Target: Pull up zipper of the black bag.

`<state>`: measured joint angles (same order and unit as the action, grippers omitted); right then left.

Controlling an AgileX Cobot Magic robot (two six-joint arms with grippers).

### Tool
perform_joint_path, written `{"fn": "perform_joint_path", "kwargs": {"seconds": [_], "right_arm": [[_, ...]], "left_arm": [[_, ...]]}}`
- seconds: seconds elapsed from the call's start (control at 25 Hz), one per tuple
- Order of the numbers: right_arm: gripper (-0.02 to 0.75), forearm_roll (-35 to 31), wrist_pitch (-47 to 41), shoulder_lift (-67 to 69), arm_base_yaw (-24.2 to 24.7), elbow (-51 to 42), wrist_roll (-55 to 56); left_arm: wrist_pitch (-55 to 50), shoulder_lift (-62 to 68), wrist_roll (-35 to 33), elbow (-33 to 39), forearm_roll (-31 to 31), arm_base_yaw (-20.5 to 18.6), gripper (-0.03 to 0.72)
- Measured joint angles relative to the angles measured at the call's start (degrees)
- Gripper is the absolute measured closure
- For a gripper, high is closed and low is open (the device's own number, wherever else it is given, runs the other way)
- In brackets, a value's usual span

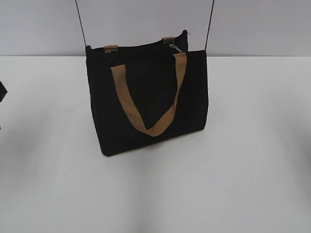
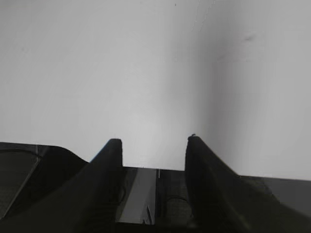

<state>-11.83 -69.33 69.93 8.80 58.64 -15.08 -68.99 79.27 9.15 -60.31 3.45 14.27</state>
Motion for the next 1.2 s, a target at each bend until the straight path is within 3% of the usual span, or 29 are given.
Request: {"fn": "perform_joint_path", "kwargs": {"seconds": [0.24, 0.56, 0.96, 1.2], "right_arm": [[0.404, 1.1, -0.3, -17.6, 0.0, -10.9, 6.1], [0.339, 0.9, -0.6, -33.7, 0.0, -22.8, 5.0], [0.369, 0.1, -0.4, -46.3, 0.0, -24.3, -2.1], [0.409, 0.1, 1.5, -56.5, -2.1, -27.2, -5.5]], "left_arm": [[-0.3, -3.9, -0.1, 1.4, -0.1, -0.1, 0.309], [-0.5, -20.9, -0.1, 7.5, -1.3, -0.1, 0.309], [-0.4, -47.2, 0.4, 18.0, -6.4, -0.1, 0.309], [5.1, -58.9, 0.4, 25.5, -8.0, -0.1, 0.309]]}}
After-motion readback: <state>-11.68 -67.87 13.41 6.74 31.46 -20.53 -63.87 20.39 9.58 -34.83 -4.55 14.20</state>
